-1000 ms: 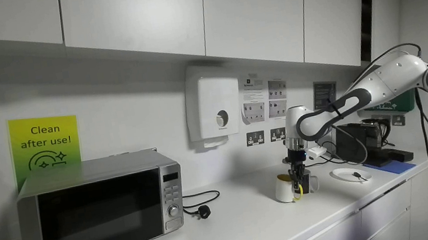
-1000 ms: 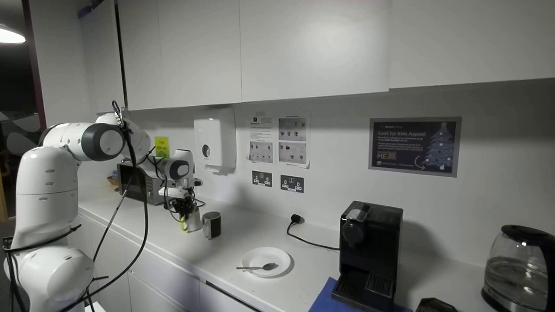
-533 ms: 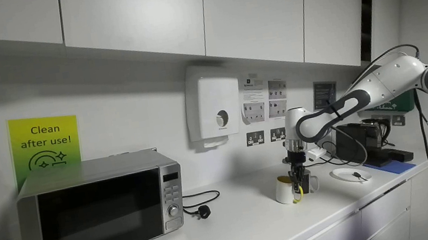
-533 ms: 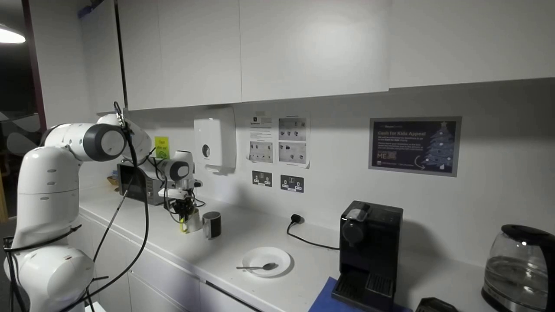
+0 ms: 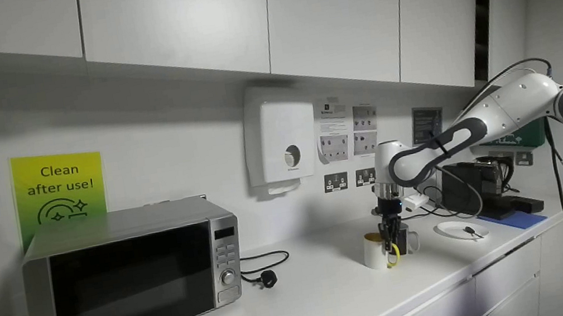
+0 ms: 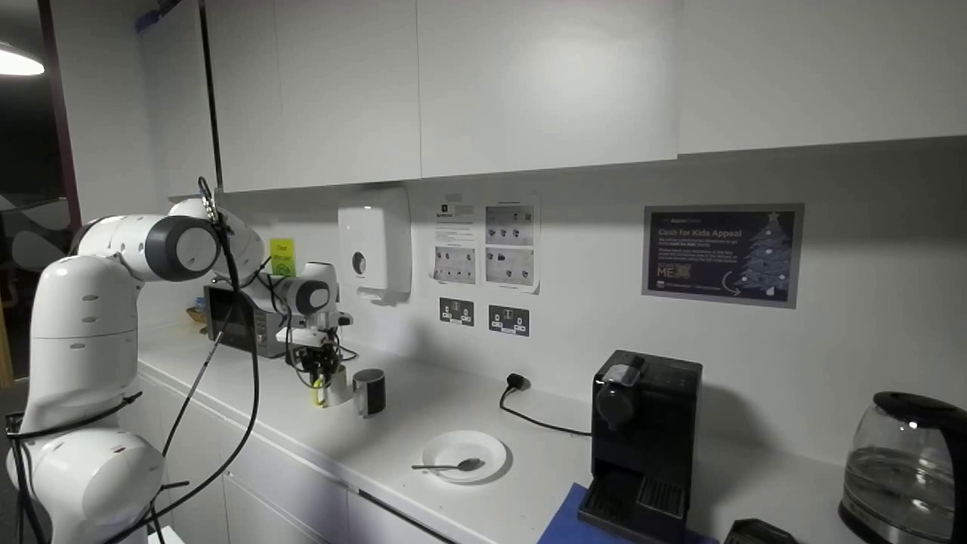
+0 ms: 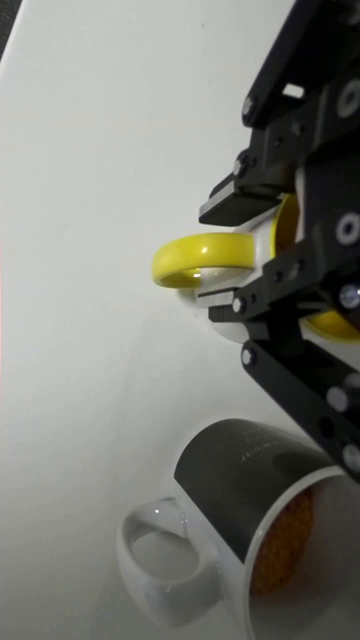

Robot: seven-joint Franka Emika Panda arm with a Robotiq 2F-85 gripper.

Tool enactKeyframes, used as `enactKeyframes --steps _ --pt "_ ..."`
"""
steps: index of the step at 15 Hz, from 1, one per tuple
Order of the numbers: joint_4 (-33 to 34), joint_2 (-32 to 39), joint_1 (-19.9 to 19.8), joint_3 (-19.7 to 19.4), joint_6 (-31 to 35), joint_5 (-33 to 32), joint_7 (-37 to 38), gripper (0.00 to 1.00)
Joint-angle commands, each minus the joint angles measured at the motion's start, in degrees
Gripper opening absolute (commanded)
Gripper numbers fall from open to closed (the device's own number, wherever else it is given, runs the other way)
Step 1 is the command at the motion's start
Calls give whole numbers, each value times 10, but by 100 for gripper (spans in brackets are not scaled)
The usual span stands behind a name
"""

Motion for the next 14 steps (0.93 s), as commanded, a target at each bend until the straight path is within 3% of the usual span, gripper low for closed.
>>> enactKeyframes --steps 1,5,14 --pt "0 -10 3 0 10 -11 20 73" --pt "-5 -20 2 0 13 -8 20 99" --pt "-24 -70 0 0 4 4 44 100"
